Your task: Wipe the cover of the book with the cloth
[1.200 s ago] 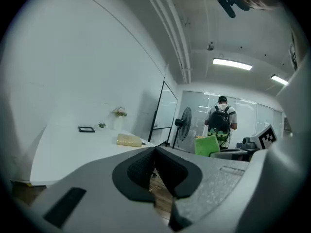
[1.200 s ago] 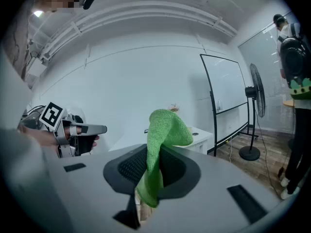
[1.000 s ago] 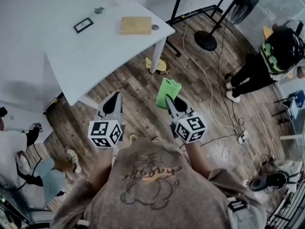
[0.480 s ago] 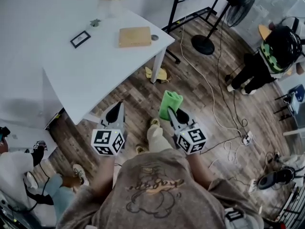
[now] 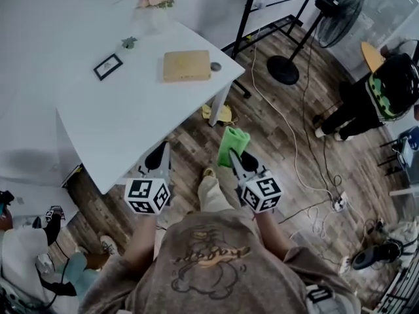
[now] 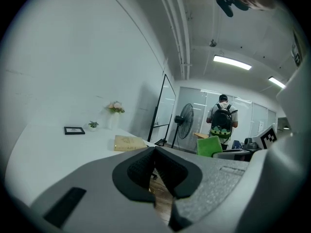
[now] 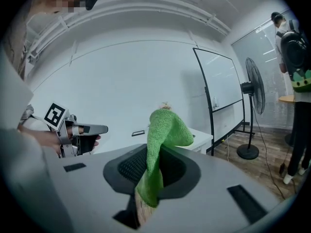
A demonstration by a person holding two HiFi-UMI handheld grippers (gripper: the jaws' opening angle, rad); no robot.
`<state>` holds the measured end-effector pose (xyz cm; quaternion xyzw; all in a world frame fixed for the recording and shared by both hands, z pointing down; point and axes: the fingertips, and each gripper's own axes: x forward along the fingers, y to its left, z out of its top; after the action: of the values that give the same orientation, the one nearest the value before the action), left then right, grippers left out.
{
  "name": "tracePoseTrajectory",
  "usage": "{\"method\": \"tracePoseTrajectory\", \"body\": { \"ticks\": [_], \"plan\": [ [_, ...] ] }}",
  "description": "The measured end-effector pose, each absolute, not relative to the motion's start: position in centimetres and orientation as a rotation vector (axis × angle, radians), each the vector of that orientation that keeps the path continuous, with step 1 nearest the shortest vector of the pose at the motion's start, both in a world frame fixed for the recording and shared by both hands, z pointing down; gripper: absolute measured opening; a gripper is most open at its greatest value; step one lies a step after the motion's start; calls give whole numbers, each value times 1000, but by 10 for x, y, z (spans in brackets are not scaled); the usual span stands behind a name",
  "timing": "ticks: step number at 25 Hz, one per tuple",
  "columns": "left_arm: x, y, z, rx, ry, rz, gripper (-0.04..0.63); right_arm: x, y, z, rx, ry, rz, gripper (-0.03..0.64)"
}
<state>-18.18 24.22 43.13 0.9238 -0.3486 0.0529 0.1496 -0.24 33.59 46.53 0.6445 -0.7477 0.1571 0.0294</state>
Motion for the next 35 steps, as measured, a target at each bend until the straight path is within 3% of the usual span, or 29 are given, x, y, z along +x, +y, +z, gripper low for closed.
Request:
{"method": "tracePoseTrajectory", "body": {
  "ticks": [17, 35],
  "plan": [
    [-96, 74, 421, 2582, -1156, 190, 3, 79, 148, 460, 1769, -2482, 551, 63],
    [-78, -52, 415, 2621, -1125, 205, 5, 98, 29, 468, 1737, -2492, 584, 64]
  ]
}}
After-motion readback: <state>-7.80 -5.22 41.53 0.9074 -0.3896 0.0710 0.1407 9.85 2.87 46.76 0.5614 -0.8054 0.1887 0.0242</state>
